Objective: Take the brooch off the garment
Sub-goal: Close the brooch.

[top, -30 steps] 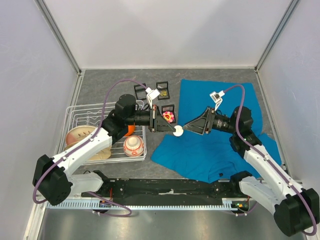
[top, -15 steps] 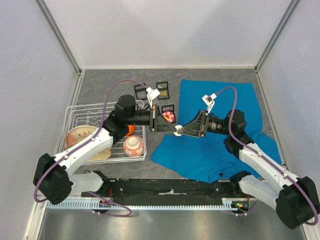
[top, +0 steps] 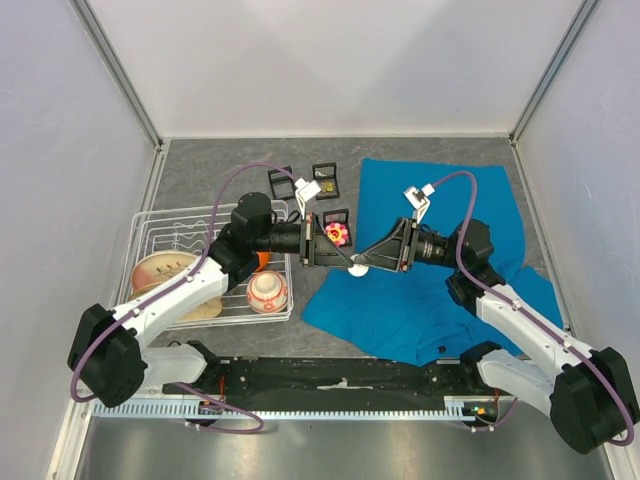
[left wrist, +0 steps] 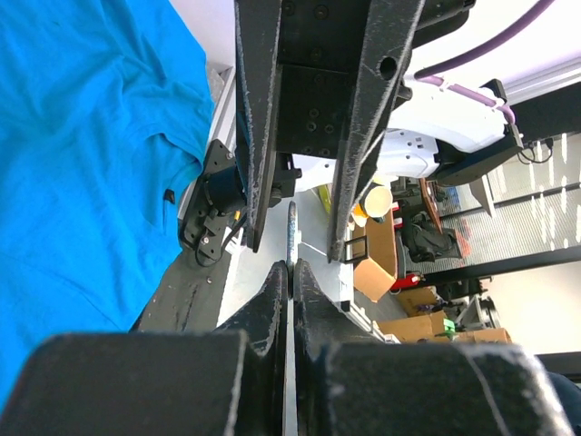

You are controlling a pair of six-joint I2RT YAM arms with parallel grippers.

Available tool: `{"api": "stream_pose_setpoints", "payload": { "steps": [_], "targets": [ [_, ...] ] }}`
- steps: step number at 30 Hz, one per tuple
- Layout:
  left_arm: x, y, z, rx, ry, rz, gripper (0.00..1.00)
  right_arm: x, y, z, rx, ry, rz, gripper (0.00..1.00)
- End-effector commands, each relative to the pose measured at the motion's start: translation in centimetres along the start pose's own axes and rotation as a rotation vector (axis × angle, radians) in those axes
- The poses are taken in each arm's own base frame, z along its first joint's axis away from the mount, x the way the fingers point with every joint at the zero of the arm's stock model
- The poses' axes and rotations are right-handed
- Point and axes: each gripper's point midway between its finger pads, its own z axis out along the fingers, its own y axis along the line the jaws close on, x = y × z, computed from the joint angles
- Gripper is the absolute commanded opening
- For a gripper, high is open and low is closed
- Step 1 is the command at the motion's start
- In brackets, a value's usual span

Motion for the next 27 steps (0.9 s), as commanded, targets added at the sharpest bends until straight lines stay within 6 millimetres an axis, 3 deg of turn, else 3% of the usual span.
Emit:
{"api": "stream_pose_setpoints", "payload": {
  "steps": [1,3,14,22,27],
  "targets": [
    [-0.2,-1.6,0.0,0.065,0.007,0.023,0.02,0.1,0.7,0.1,-0.045,0.013,-0.031,0.39],
    [-0.3,-1.7,0.0,0.072,0.005,0.02,0.02,0.2,0.7,0.2,-0.047,0.017,-0.03,0.32],
    [-0.5,-1.9,0.3,0.109,-0.005,-0.055,0.02,0.9,0.0,0.1,-0.041,0.032,-0.034,0.19],
    [-0.2,-1.7,-0.2,0.106,0.02,-0.058,0.02,2.0,-1.0,-0.1,-0.024,0.069,-0.031,0.19],
    [-0.4,-2.0,-0.1,0.13,0.008,-0.098,0.02,1.6,-1.2,0.1,-0.001,0.051,-0.06,0.18]
  ]
}}
